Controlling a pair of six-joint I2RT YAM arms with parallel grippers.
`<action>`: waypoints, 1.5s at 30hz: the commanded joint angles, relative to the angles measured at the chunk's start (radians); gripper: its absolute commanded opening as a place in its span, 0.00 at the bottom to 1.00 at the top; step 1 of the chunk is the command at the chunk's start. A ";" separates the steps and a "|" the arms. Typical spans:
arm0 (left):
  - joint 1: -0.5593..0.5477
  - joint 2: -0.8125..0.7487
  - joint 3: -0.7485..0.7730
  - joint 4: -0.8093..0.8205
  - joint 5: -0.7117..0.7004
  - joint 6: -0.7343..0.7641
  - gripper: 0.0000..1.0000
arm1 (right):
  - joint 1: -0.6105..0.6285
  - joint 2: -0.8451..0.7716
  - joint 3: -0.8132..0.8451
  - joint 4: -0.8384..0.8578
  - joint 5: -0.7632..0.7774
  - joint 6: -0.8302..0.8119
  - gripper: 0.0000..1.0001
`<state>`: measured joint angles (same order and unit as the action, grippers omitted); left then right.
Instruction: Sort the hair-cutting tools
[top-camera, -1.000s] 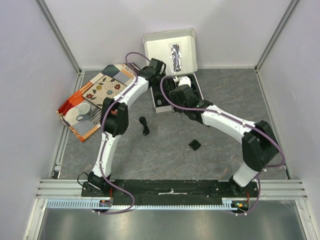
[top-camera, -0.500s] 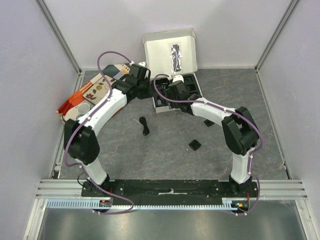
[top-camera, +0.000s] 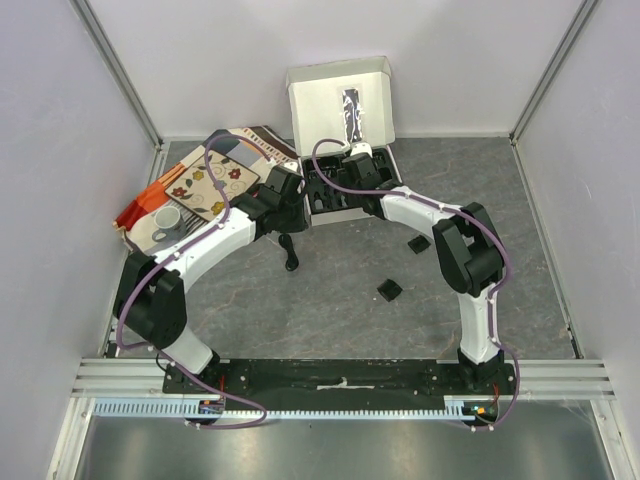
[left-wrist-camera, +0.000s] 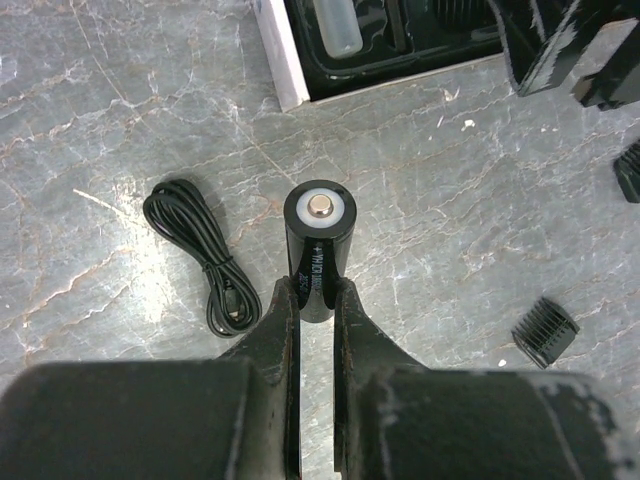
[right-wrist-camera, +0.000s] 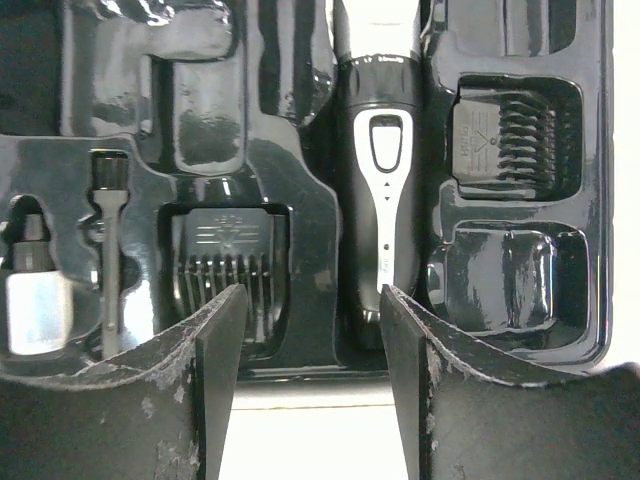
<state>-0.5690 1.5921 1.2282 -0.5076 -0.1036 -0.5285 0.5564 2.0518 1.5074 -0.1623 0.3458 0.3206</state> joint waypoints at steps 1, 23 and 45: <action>0.003 -0.038 0.017 0.077 -0.028 0.019 0.02 | -0.013 0.028 0.034 0.040 0.007 0.000 0.63; 0.000 -0.044 0.007 0.089 -0.025 0.007 0.02 | -0.012 -0.039 -0.160 0.069 -0.079 0.066 0.63; -0.015 -0.181 -0.075 0.083 -0.036 -0.016 0.02 | 0.048 -0.124 -0.185 -0.048 -0.031 0.090 0.63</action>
<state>-0.5797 1.4643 1.1698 -0.4541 -0.1062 -0.5297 0.5816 1.9564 1.3357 -0.1078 0.3065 0.4015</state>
